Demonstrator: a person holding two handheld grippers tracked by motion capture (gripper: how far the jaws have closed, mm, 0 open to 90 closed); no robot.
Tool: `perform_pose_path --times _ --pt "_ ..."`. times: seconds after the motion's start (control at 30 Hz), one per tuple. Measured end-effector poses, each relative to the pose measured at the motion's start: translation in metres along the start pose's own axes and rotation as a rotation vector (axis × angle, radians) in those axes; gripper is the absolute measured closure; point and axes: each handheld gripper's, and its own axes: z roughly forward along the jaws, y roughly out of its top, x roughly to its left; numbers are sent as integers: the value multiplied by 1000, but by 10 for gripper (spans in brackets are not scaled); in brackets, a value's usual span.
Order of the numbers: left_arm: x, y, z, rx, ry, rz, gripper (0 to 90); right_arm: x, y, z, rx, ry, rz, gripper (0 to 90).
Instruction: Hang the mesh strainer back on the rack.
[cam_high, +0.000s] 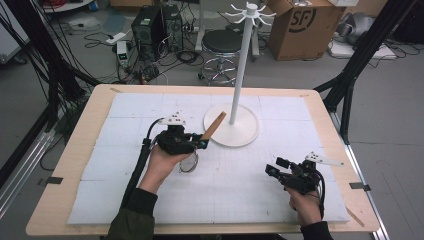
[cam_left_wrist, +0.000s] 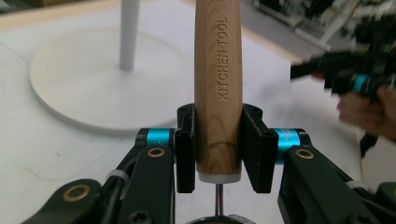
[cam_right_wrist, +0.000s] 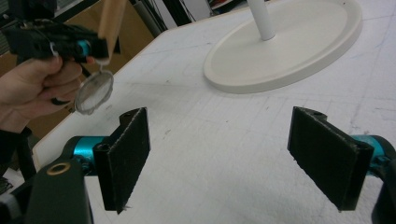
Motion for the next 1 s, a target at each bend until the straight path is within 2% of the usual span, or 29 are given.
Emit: perform_pose_path --times 0.03,0.1,0.17,0.2,0.27,0.43,0.53,0.7,0.8,0.9,1.0 --pt "1 2 -3 -47 -25 -14 691 0 0 0 3 3 -2 202" --pt "1 4 -8 -114 -45 -31 691 0 0 1 6 7 -1 207" --pt "1 9 -11 -161 -55 -29 691 -1 0 2 3 7 -7 207" --pt "0 12 -13 -183 -61 -31 691 0 0 2 11 10 7 208" --pt "-3 20 -14 -224 -87 -24 691 0 0 3 9 9 5 207" --pt "-13 41 -20 -365 -94 9 690 -2 1 2 9 17 7 208" --pt "-18 51 -22 -432 -62 44 690 -3 1 2 12 23 7 209" --pt "-17 62 -20 -497 -60 49 690 -5 1 5 15 31 10 209" --pt "-18 70 -18 -541 -48 78 690 -6 1 7 23 41 20 209" --pt "-18 82 -17 -585 -45 79 690 -6 1 8 28 47 20 203" --pt "-19 97 -13 -591 -41 88 690 -7 2 7 15 53 32 201"
